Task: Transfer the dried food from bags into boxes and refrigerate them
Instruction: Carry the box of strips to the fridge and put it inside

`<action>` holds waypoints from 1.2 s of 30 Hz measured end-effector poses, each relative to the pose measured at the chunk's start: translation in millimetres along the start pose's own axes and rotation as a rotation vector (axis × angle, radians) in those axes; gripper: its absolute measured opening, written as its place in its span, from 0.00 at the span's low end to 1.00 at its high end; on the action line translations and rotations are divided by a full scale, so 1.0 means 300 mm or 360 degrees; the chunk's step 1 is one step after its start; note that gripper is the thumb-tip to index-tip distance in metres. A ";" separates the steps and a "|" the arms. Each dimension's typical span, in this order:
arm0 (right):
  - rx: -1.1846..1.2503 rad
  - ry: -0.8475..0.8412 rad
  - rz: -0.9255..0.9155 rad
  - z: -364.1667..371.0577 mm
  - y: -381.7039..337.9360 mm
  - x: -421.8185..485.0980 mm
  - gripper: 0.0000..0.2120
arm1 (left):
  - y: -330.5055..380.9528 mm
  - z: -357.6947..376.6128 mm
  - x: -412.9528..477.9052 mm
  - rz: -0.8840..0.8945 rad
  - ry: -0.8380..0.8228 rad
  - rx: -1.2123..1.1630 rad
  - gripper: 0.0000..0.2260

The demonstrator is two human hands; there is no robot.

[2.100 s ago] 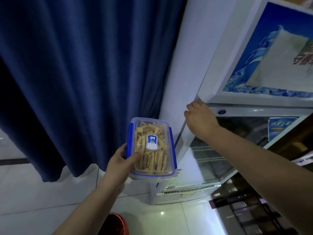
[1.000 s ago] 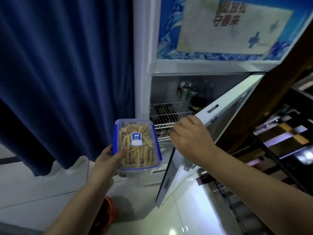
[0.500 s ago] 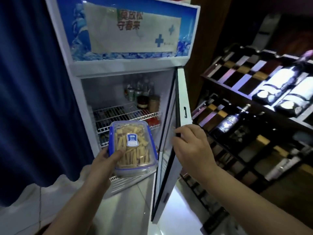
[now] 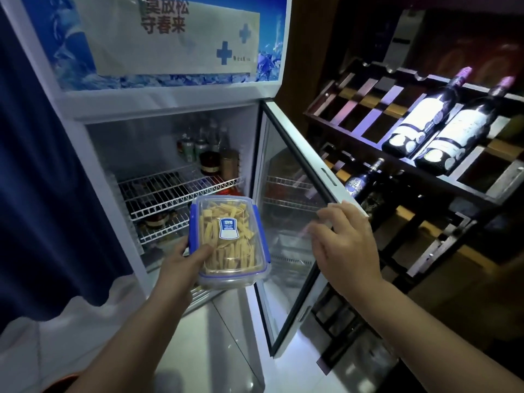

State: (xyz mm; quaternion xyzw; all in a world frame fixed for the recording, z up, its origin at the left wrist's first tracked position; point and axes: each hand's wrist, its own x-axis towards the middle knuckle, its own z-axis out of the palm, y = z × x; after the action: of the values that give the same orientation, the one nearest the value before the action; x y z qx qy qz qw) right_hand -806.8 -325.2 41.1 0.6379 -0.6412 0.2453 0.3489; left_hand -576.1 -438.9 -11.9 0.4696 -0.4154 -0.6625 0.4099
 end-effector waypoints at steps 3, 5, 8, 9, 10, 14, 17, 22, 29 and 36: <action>0.0217 -0.0087 -0.0172 0.066 -0.092 0.004 0.05 | 0.005 -0.028 0.025 -0.0044 0.0039 -0.0027 0.08; 0.0344 -0.0322 -0.0135 0.155 -0.156 0.011 0.06 | 0.011 -0.063 0.054 -0.0071 0.0054 -0.0039 0.11; 0.0545 -0.0799 0.0135 0.304 -0.246 0.047 0.12 | 0.024 -0.135 0.123 -0.0098 0.0125 -0.0080 0.14; 0.0618 -0.0954 0.0227 0.354 -0.273 0.064 0.14 | 0.027 -0.162 0.152 -0.0100 0.0149 -0.0095 0.13; 0.0686 -0.1065 0.0301 0.403 -0.300 0.083 0.15 | 0.028 -0.191 0.188 -0.0097 0.0174 -0.0112 0.11; 0.0874 -0.1185 0.0425 0.590 -0.409 0.174 0.13 | 0.033 -0.296 0.347 -0.0117 0.0301 -0.0177 0.08; 0.1029 -0.1237 0.0552 0.726 -0.478 0.255 0.13 | 0.035 -0.363 0.477 -0.0139 0.0403 -0.0192 0.10; 0.1353 -0.1319 0.0865 0.912 -0.555 0.357 0.13 | 0.052 -0.417 0.683 -0.0133 0.0484 -0.0174 0.13; 0.1468 -0.1273 0.1059 1.139 -0.567 0.482 0.08 | 0.057 -0.422 0.925 -0.0152 0.0622 -0.0048 0.15; 0.1465 -0.1316 0.1054 1.362 -0.545 0.567 0.08 | 0.058 -0.388 1.096 -0.0099 0.0633 0.0030 0.11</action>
State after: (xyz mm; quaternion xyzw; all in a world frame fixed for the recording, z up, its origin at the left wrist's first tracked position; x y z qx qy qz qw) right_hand -690.0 -756.4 -110.8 0.5328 -0.7128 0.3226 -0.3224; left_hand -534.8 -770.6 -113.0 0.6076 -0.3176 -0.5652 0.4589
